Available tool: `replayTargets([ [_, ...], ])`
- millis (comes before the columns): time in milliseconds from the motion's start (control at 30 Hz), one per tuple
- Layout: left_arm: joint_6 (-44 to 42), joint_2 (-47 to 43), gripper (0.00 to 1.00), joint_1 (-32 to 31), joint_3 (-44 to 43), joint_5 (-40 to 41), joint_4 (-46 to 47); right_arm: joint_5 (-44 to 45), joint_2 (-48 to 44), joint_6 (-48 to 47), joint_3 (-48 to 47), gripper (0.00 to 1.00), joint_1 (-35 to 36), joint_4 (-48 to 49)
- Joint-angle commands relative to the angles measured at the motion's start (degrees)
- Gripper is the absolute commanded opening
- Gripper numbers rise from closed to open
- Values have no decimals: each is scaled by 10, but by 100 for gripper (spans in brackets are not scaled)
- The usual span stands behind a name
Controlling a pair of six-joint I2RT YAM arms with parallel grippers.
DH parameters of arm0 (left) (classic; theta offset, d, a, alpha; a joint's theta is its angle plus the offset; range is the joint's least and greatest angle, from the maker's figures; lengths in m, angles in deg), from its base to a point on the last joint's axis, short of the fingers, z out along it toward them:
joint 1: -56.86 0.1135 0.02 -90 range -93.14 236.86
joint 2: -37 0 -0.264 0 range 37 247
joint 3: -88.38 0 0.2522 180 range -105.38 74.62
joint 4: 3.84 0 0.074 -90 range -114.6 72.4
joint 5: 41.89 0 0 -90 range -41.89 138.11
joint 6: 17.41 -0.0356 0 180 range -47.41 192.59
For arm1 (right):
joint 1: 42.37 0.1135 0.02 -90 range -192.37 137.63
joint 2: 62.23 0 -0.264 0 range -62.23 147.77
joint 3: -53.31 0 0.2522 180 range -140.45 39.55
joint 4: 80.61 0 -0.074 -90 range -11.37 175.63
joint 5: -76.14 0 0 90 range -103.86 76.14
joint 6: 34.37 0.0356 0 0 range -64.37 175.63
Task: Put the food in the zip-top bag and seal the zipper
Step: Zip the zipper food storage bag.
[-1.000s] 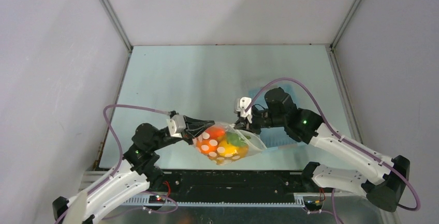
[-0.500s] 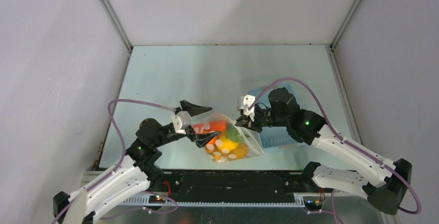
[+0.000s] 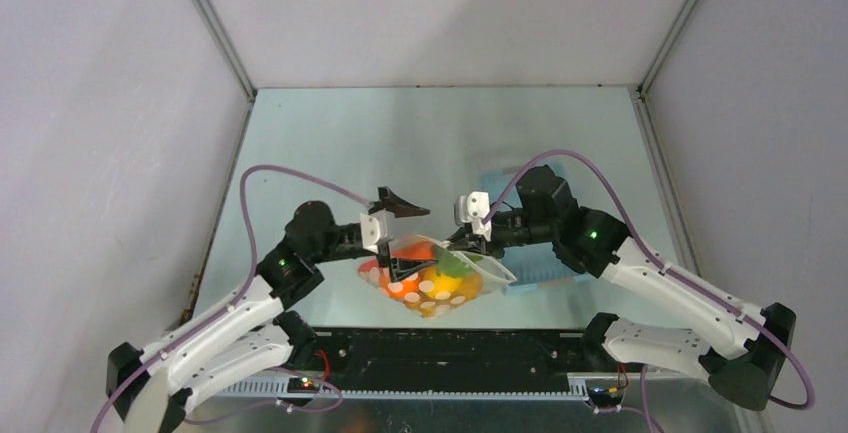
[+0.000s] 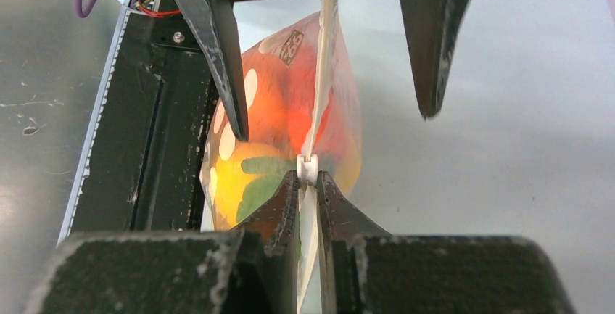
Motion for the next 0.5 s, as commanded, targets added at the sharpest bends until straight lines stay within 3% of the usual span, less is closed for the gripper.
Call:
replayTargets([
  [0,-44,52,100,2,-60,-83,-66,-22,7,-33,-42,11,3,4],
  [67,-48,68,96,1,-68,-91,-78,-22,7,-37,-43,11,3,5],
  [100,-65,69,87,2,-70,-94,-94,-23,7,-39,-44,11,3,5],
  [133,-74,71,54,2,-74,-103,-108,-21,6,-40,-44,11,3,4],
  [167,-89,71,37,2,-76,-108,-131,-19,6,-41,-44,11,3,3],
  [200,-94,72,9,2,-80,-108,-138,-17,5,-42,-44,11,3,3],
  [267,-107,73,1,1,-87,-105,-161,-14,5,-41,-44,12,2,1],
  [333,-115,77,0,2,-94,-109,-178,-13,6,-40,-44,17,2,-1],
  [467,-92,86,0,1,-96,-108,-162,-12,10,-38,-44,39,1,-3],
])
